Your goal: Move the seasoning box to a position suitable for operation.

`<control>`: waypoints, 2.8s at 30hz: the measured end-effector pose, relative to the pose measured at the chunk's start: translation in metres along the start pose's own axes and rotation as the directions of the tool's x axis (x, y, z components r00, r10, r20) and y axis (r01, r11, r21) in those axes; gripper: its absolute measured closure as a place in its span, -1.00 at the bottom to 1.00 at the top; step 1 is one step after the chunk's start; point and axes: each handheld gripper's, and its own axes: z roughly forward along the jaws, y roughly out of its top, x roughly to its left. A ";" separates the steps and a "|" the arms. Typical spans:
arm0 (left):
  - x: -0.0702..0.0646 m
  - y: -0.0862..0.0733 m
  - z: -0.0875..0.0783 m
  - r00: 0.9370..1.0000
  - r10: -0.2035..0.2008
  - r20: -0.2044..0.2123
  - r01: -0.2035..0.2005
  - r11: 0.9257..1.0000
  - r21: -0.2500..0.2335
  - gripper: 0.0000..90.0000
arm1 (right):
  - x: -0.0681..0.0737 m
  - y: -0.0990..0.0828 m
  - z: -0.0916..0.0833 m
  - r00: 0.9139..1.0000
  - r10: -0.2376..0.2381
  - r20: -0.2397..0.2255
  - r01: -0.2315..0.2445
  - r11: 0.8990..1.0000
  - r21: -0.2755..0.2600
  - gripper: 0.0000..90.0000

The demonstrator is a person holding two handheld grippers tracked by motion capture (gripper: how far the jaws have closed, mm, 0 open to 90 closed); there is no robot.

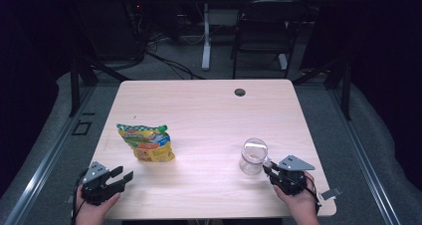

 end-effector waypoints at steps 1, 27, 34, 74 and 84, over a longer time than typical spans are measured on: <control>-0.001 0.001 0.001 1.000 0.001 0.003 -0.001 1.000 0.001 0.14 | 0.002 0.000 0.000 1.000 -0.009 -0.009 0.009 1.000 0.002 0.62; -0.003 0.005 0.011 1.000 0.015 0.023 -0.016 1.000 0.010 0.13 | 0.019 -0.006 -0.007 0.991 -0.083 -0.103 0.082 0.996 -0.020 0.56; -0.002 0.004 0.009 1.000 0.011 0.017 -0.011 1.000 0.012 0.13 | 0.012 -0.006 -0.005 0.995 -0.056 -0.077 0.056 0.998 -0.006 0.62; -0.010 0.005 0.008 0.999 0.020 0.042 -0.020 1.000 0.003 0.12 | -0.008 -0.004 -0.017 0.983 0.182 0.000 -0.182 0.983 -0.025 0.50; -0.020 0.008 0.007 0.998 0.032 0.059 -0.031 0.999 -0.017 0.10 | -0.017 0.012 -0.021 0.956 0.283 0.084 -0.282 0.959 -0.017 0.51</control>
